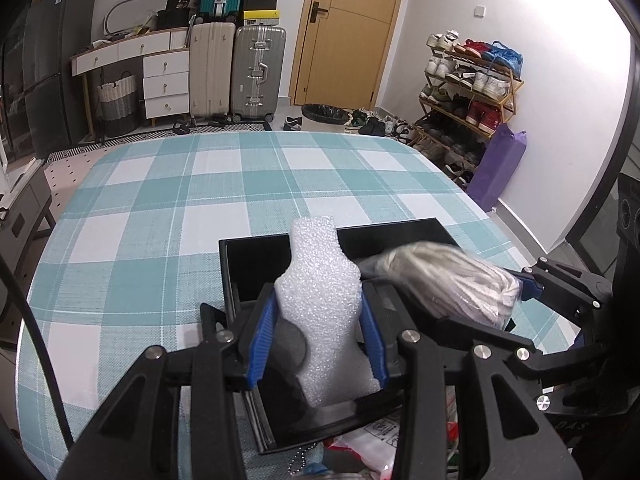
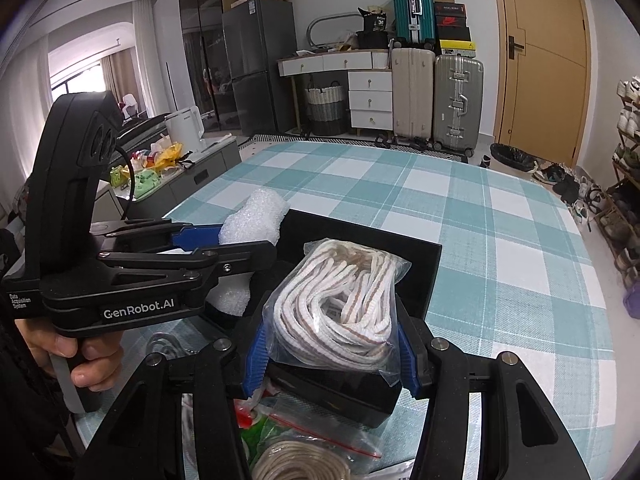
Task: Organize soft objects
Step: 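Lower the foam sheet into the black box with the left gripper while the right drops the rope bag in, then move the right gripper to the bag of cream rope coil and grasp it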
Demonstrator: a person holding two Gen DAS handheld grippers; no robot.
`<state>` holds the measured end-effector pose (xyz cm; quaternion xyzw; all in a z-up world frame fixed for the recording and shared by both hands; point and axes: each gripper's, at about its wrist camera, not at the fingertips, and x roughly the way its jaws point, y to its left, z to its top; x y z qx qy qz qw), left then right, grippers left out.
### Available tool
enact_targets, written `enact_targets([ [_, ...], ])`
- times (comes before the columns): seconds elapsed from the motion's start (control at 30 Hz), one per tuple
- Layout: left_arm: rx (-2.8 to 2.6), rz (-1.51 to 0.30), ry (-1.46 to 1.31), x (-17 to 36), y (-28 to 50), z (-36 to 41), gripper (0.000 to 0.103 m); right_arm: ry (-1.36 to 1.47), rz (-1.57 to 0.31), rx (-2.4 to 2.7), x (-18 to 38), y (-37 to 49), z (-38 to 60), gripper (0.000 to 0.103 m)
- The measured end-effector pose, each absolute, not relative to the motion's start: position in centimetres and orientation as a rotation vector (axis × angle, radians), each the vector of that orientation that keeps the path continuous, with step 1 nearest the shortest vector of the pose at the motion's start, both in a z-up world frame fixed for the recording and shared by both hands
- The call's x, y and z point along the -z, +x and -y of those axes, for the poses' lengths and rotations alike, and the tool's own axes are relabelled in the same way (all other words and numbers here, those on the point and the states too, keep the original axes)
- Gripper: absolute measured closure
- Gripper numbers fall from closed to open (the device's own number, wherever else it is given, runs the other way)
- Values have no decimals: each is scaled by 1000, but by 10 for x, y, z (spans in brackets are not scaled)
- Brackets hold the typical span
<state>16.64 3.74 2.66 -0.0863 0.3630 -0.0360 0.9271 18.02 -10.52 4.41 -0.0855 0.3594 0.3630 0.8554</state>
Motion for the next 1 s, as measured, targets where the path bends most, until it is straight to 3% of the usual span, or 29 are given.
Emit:
enact_targets([
  [0.07, 81, -749, -171, -26, 167, -36, 58, -189, -744, -750, -44, 180, 106, 44],
  [0.1, 89, -748, -167, -27, 166, -35, 54, -192, -728, -738, -46, 179, 107, 36],
  [0.17, 108, -741, -158, -29, 163, -31, 34, -180, -690, -724, -50, 175, 113, 24],
  [0.23, 93, -721, -142, -34, 157, -29, 21, -178, -673, -712, -55, 172, 119, 12],
  [0.37, 82, -691, -150, -43, 143, -31, 2, -170, -675, -700, -62, 164, 133, 1],
  [1.0, 14, -630, -97, -37, 63, -34, 0, -123, -710, -645, -57, 105, 179, 1],
])
